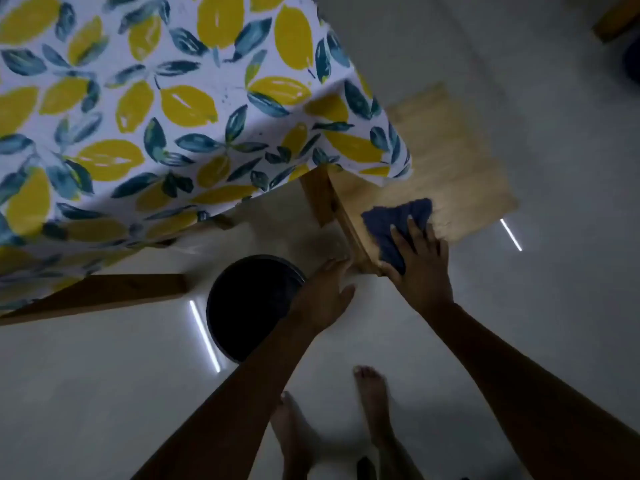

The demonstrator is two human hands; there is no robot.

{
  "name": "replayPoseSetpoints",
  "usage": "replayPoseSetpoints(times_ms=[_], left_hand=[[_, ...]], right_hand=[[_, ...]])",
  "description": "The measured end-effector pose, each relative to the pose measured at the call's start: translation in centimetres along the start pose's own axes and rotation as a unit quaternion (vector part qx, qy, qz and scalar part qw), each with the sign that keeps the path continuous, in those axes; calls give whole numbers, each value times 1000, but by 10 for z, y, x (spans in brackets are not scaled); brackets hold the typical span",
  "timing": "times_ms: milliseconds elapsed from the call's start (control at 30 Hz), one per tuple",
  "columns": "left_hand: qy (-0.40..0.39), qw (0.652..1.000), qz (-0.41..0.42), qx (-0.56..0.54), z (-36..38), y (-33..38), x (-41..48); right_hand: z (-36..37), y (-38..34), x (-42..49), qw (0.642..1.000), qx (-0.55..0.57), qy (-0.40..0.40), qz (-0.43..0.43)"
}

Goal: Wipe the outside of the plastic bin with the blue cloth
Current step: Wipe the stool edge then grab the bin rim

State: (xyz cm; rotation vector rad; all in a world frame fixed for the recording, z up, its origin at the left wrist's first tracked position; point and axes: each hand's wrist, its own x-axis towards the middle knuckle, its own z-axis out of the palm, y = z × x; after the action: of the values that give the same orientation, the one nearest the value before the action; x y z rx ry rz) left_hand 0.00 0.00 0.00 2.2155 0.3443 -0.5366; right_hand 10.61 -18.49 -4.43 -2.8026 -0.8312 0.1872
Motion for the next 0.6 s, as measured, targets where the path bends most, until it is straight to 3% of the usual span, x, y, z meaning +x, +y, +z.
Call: replayPoseSetpoints(times_ms=[267, 467, 600], left_hand=[[-6, 998, -45, 44, 41, -59, -28], [15, 996, -68, 61, 57, -98, -52], [11, 991, -90, 103, 86, -142, -62]], right_hand=[[14, 16, 10, 977, 109, 176, -44], [-1, -28, -21, 968, 171, 181, -33], [24, -85, -76, 949, 290, 119, -19]])
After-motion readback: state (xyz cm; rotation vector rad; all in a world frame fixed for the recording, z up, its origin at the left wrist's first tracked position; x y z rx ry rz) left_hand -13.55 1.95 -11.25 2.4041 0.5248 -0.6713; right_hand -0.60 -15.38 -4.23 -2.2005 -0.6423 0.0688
